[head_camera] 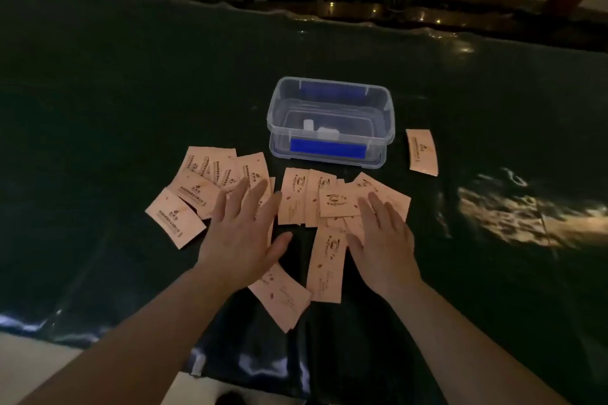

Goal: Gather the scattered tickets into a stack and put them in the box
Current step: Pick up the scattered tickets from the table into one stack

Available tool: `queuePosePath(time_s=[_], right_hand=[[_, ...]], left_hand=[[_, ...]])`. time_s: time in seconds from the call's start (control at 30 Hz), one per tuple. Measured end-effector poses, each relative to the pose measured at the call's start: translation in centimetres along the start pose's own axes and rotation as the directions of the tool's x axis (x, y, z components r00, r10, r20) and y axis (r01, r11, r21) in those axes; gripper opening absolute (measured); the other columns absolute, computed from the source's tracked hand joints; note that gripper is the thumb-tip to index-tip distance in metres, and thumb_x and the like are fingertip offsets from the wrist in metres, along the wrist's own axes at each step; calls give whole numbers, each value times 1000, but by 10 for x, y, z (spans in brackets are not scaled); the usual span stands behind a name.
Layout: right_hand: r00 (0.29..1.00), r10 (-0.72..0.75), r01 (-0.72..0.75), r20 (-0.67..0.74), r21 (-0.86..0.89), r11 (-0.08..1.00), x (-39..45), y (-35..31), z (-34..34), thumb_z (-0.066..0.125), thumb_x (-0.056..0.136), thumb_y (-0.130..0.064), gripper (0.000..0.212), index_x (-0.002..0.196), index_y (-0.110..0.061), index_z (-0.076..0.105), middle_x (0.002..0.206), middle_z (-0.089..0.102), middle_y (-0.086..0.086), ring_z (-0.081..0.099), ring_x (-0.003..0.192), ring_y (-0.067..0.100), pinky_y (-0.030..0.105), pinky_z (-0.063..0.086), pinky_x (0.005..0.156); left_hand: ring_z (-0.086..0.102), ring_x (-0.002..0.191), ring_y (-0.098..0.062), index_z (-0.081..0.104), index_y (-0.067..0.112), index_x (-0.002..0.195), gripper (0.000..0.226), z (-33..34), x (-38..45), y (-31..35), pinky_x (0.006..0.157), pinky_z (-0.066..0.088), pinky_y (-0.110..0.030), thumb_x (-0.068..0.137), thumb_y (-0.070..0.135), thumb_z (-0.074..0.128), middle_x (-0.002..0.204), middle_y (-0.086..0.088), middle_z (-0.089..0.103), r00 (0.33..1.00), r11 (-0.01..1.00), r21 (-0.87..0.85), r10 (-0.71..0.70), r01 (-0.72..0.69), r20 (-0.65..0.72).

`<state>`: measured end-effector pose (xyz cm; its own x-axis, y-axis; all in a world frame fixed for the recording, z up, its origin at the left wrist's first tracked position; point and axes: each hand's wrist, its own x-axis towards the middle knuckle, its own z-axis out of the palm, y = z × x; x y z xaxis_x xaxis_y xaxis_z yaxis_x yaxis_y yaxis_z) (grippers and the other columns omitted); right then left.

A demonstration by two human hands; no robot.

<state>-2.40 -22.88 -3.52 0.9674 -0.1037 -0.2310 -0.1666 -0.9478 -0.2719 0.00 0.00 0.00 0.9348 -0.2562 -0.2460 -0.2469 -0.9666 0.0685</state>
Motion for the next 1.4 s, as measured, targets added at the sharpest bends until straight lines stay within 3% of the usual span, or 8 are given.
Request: queuePosePath(time_s=[0.27,0.67,0.9,0.97,1.07,1.2,1.3,1.4], right_hand=[[995,-19,19,102,2,1000,52,8,19,53,100,-28,77,158,-29,3,168,-3,-4,-8,152,18,53,7,120],[972,-133,117,-192,-94,989,53,12,31,67,91,-21,40,131,-21,64,140,60,2,51,131,25,51,37,108],[905,258,-70,-338,479,875,35,-17,3,52,99,-19,22,118,-21,63,106,69,-1,66,89,9,35,57,77],[912,406,-219,-61,764,606,26,-34,-8,47,103,-27,18,114,-34,60,103,64,-15,62,85,-1,23,51,69],[919,293,-368,263,838,402,15,-59,-12,51,102,-34,15,102,-45,61,101,64,-18,64,87,2,22,49,66],[933,334,-303,136,799,520,3,-56,7,50,101,-38,14,98,-44,62,101,68,-11,66,81,2,18,51,66],[926,366,-307,-98,370,877,6,-25,21,56,97,-37,37,133,-30,54,138,52,-1,44,130,15,37,40,106],[975,223,-223,4,45,974,18,-9,26,52,96,-48,57,149,-31,38,158,32,-5,24,145,19,47,23,116]], left_hand=[[-17,159,-21,4,33,164,71,29,40,2,120,-13,-47,104,58,32,175,5,-9,987,989,-23,145,-144,62],[-11,160,-20,3,26,165,72,59,52,1,126,-10,-47,105,55,28,176,1,-7,964,971,-41,238,-235,122],[11,158,-12,26,29,161,60,35,58,2,124,-1,-34,106,50,35,169,11,25,976,955,-203,217,-216,-21],[29,137,9,38,43,150,47,21,54,11,117,17,-21,104,46,48,144,32,38,992,829,-546,121,-117,-29],[67,101,10,57,43,129,29,13,53,27,80,53,-14,100,43,59,119,28,68,972,333,-918,22,213,233],[79,89,-9,67,41,111,13,25,58,22,77,62,-32,100,35,61,98,15,81,913,15,-919,-118,394,390],[78,102,-24,62,36,128,29,27,62,11,95,58,-52,100,27,62,109,3,82,890,-147,-900,-148,411,431],[81,75,-10,60,30,127,30,22,63,5,75,60,-38,104,11,56,84,10,83,895,-218,-895,-144,388,423]])
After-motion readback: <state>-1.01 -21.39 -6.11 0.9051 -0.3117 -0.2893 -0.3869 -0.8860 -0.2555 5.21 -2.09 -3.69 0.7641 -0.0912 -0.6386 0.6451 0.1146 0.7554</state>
